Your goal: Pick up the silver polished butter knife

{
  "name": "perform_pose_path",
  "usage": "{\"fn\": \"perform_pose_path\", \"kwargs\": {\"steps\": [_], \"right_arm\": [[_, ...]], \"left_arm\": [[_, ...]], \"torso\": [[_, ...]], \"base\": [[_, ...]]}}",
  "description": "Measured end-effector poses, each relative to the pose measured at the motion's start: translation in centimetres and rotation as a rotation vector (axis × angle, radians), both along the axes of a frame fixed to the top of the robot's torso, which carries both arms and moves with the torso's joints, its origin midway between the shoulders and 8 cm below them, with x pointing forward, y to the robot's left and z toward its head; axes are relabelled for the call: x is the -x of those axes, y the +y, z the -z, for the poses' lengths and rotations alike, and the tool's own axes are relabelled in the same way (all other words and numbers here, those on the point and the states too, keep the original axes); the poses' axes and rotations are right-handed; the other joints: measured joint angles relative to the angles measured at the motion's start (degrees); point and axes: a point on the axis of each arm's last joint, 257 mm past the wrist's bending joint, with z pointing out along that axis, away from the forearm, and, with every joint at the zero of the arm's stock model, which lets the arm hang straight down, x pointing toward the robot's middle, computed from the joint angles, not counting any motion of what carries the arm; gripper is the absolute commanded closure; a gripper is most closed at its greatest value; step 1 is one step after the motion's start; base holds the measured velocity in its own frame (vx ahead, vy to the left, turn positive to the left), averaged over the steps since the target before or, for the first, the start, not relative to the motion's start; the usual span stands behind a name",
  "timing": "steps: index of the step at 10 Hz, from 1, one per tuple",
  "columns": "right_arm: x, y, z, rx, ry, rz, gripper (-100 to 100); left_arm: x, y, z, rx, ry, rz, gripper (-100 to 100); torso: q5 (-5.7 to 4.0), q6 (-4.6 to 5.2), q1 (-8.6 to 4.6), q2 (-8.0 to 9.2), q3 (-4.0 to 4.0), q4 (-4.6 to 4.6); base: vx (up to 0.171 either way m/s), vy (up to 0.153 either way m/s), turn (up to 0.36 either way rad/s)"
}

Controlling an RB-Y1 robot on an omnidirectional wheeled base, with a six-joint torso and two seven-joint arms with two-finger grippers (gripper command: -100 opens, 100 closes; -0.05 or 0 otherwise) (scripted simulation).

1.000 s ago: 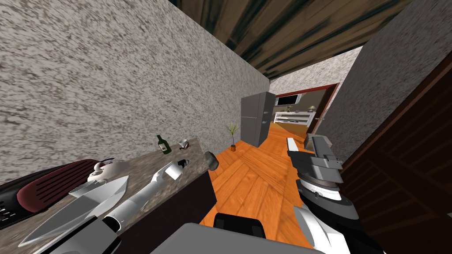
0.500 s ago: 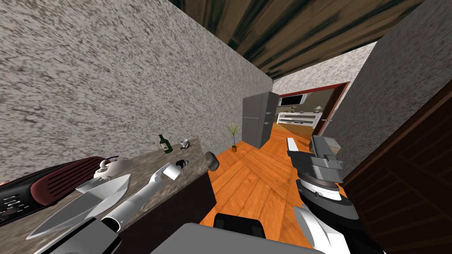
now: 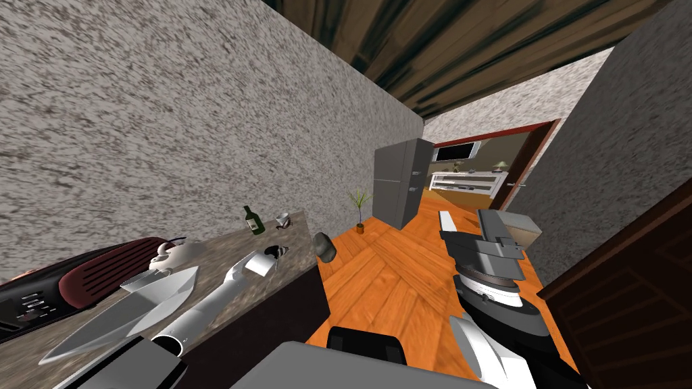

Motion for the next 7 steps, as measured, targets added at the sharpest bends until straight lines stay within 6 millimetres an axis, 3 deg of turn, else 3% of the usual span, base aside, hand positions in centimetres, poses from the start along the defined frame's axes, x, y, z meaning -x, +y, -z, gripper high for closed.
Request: {"fn": "perform_pose_path", "kwargs": {"steps": [7], "right_arm": [[0.0, 0.0, 0.0, 0.000, 0.000, 0.000, 0]], "left_arm": [[0.2, 1.3, 0.4, -0.006, -0.005, 0.050, -100]], "torso": [[-0.01, 0.03, -0.01, 0.02, 0.00, 0.00]], "base": [[0.056, -0.043, 0.074]]}}
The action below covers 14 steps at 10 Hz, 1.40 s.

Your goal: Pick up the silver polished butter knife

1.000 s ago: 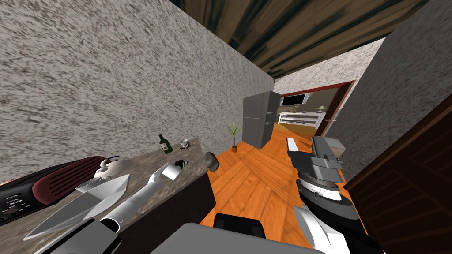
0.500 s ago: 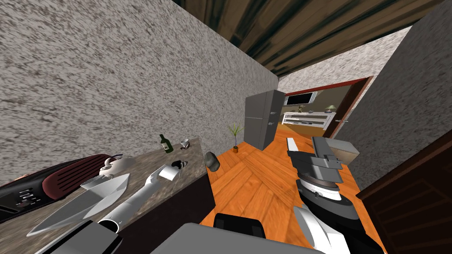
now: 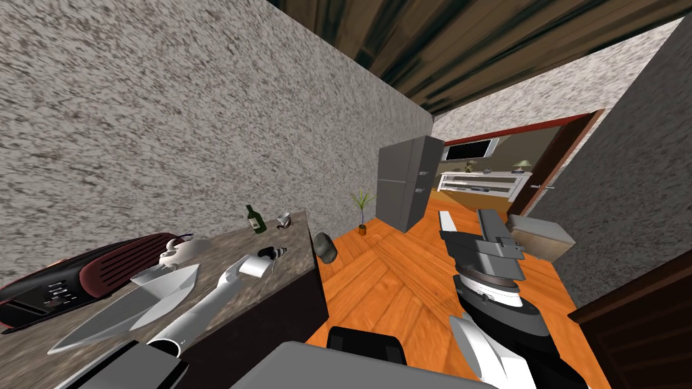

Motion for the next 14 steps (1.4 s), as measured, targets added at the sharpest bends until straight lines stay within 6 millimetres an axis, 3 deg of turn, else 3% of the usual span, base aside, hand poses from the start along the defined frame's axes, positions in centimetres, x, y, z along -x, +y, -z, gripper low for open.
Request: {"fn": "perform_pose_path", "kwargs": {"steps": [4, 5, 9, 10, 11, 14], "right_arm": [[0.00, 0.00, 0.00, 0.000, 0.000, 0.000, 0], [0.00, 0.00, 0.00, 0.000, 0.000, 0.000, 0], [0.00, 0.00, 0.00, 0.000, 0.000, 0.000, 0], [0.00, 0.00, 0.00, 0.000, 0.000, 0.000, 0], [0.00, 0.00, 0.00, 0.000, 0.000, 0.000, 0], [-0.01, 0.00, 0.00, 0.000, 0.000, 0.000, 0]], "left_arm": [[0.17, 0.89, 0.05, -0.007, -0.011, 0.022, -100], [0.16, 0.90, 0.04, -0.009, -0.011, 0.025, 100], [0.06, 0.85, -0.02, 0.000, -0.018, 0.018, 100], [0.06, 0.84, -0.01, -0.001, -0.018, 0.019, 0], [0.05, 0.83, -0.02, -0.001, -0.018, 0.019, 100], [-0.09, 0.12, -0.02, -0.008, 0.001, 0.014, 100]], "torso": [[0.00, 0.00, 0.02, 0.00, 0.00, 0.00], [0.02, 0.01, 0.10, 0.09, 0.05, 0.02], [-0.04, 0.11, 0.11, 0.11, 0.02, -0.06], [-0.04, 0.09, 0.11, 0.10, 0.01, -0.06], [-0.04, 0.09, 0.12, 0.10, 0.01, -0.06], [0.05, 0.07, 0.38, 0.35, 0.15, -0.01]], "base": [[0.044, -0.037, 0.048], [0.000, 0.000, 0.000], [0.000, 0.000, 0.005], [0.000, 0.000, 0.000], [-0.034, 0.033, -0.110], [-0.083, 0.067, -0.103]]}}
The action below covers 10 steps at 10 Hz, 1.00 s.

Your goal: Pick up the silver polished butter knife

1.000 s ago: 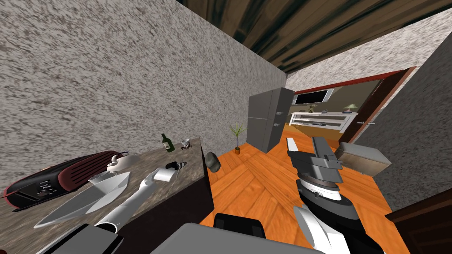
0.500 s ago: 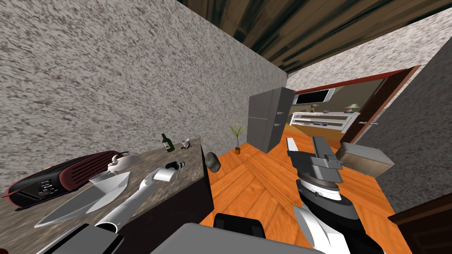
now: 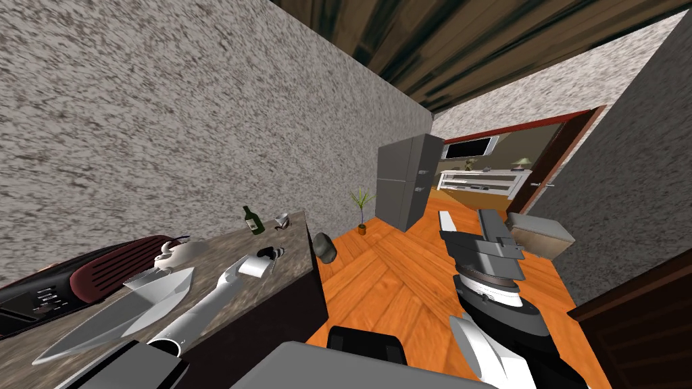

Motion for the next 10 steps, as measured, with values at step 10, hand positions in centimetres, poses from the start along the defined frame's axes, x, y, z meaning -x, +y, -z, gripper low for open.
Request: {"fn": "perform_pose_path", "kwargs": {"steps": [10], "right_arm": [[0.0, 0.0, 0.0, 0.000, 0.000, 0.000, 0]], "left_arm": [[-0.3, -1.9, -0.6, 0.003, 0.006, -0.072, 100]], "torso": [[0.02, -0.07, -0.06, -0.03, 0.01, 0.03]], "base": [[-0.058, 0.042, -0.070]]}}
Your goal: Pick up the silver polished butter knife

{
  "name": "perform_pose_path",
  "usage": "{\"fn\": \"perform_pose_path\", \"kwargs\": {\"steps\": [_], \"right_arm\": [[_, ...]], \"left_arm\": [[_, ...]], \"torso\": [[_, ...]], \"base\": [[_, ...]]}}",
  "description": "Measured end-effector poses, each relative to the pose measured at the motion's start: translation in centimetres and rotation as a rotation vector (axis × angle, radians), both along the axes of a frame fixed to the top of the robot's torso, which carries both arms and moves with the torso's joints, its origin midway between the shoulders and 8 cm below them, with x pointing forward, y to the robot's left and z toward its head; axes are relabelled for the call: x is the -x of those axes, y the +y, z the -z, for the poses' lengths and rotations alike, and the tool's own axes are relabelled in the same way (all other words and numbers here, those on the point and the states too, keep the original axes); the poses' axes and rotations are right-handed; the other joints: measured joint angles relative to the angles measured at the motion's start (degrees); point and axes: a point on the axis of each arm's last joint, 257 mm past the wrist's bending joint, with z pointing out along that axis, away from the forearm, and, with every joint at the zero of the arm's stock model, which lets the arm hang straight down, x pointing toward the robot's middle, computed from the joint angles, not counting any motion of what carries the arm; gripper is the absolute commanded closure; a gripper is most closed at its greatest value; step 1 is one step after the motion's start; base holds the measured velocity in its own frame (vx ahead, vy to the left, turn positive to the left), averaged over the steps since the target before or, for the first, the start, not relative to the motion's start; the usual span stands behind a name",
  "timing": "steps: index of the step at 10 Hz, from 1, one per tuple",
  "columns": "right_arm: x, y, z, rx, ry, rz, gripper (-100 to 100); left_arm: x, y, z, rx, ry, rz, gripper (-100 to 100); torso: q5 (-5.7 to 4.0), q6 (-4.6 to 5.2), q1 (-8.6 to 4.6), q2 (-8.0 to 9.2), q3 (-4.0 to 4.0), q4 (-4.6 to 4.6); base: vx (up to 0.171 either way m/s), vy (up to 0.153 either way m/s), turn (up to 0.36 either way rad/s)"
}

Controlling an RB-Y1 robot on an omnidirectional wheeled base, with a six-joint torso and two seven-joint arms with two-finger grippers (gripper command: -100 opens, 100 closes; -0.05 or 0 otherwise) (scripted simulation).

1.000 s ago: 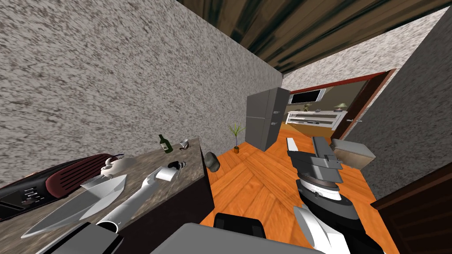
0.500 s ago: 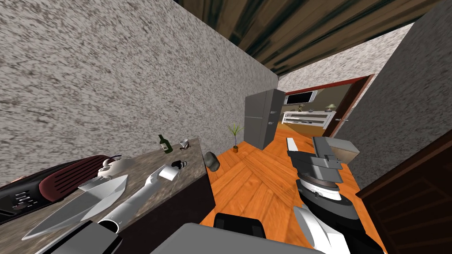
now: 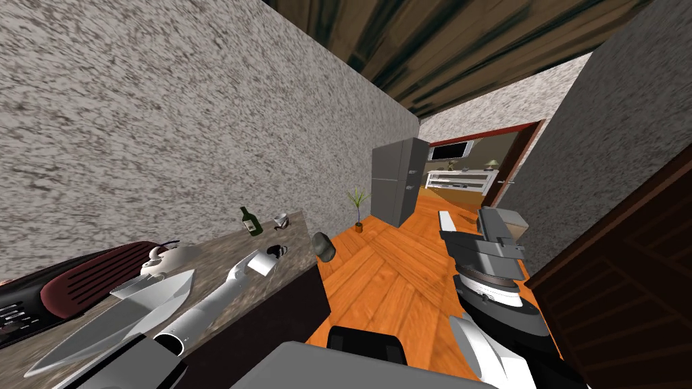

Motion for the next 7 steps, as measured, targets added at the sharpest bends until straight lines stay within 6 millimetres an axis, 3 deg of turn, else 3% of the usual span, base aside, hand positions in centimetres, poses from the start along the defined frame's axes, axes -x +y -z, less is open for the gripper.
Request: {"fn": "perform_pose_path", "kwargs": {"steps": [6, 7], "right_arm": [[0.00, 0.00, 0.00, 0.000, 0.000, 0.000, 0], [0.00, 0.00, 0.00, 0.000, 0.000, 0.000, 0]], "left_arm": [[-0.10, -0.97, -0.74, -0.009, -0.015, -0.050, 100], [-0.08, -0.96, -0.73, -0.008, -0.016, -0.053, 0]], "torso": [[0.02, -0.03, 0.04, 0.03, 0.03, 0.03], [0.02, -0.04, -0.02, -0.06, -0.01, 0.02]], "base": [[-0.051, 0.035, -0.061], [0.000, 0.000, 0.000]]}}
